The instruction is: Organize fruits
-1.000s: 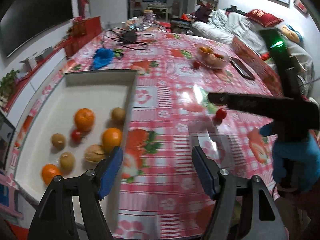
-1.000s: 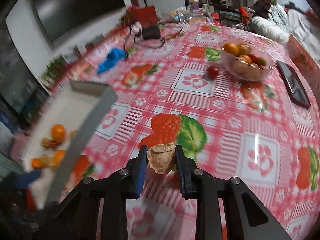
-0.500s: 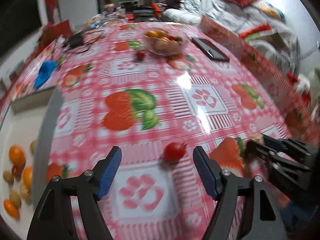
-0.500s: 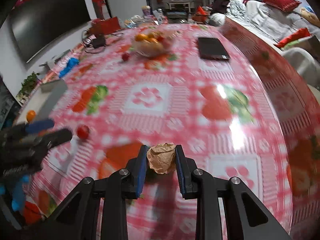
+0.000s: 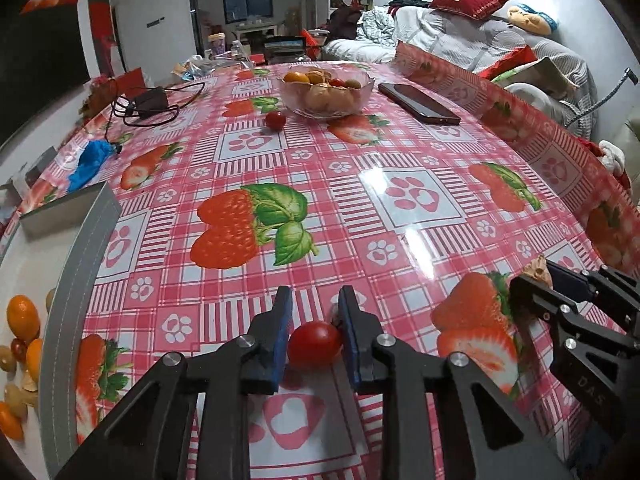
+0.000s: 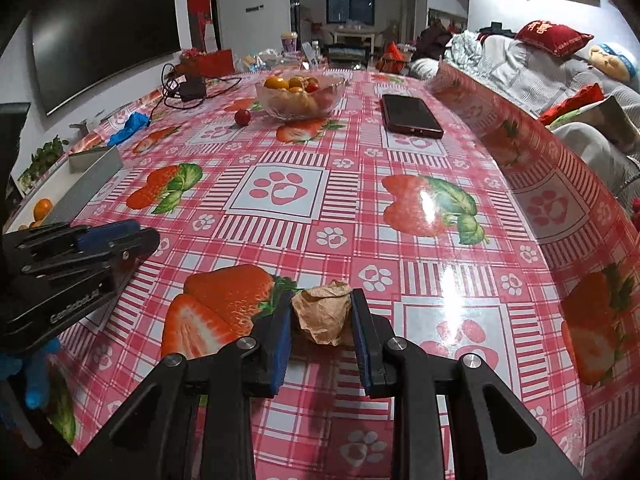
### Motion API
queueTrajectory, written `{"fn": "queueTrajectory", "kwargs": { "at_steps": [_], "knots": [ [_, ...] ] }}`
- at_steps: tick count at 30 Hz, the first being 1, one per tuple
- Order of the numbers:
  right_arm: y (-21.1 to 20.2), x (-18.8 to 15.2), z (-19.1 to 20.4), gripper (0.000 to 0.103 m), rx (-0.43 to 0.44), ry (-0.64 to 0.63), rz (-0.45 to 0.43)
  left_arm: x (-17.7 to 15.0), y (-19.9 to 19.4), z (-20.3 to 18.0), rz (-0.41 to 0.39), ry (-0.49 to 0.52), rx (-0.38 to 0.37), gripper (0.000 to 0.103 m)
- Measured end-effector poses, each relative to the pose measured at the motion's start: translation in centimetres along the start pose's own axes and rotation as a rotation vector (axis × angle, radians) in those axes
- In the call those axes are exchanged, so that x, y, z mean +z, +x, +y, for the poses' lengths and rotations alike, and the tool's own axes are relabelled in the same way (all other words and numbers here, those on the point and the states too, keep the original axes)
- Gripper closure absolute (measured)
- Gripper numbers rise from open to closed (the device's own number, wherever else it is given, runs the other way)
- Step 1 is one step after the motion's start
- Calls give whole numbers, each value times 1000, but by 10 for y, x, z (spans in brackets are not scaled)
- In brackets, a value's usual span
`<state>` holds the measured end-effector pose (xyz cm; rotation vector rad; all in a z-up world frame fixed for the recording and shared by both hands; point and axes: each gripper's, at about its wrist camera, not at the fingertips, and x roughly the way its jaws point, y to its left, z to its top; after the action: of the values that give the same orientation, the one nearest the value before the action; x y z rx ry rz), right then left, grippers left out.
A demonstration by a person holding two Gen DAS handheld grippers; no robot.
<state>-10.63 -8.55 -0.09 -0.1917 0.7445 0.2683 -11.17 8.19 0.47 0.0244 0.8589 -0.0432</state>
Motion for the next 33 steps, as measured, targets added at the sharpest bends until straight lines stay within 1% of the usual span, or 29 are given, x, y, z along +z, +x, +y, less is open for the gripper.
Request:
{"fn": "queueTrajectory", "kwargs": {
  "at_steps": [6, 11, 14, 16, 20, 33],
  "knots": [
    [0, 0, 1, 74, -6, -6, -5, 0, 0, -1, 1, -7, -5, 76],
    [0, 0, 1, 74, -5, -6, -4, -2, -2, -1, 8, 2, 25, 76],
    [0, -1, 1, 74, -5, -6, -4, -6, -6, 3, 18, -33, 25, 76],
    [0, -1, 1, 74, -6, -7, -4, -9, -8, 3, 10, -44, 30, 76],
    [0, -1, 1, 74, -7, -7, -4, -12, -9, -2, -4, -34, 56, 76],
    [0, -1, 2, 74, -8, -8, -5, -14, -9, -1, -14, -39, 50, 76]
  ]
}}
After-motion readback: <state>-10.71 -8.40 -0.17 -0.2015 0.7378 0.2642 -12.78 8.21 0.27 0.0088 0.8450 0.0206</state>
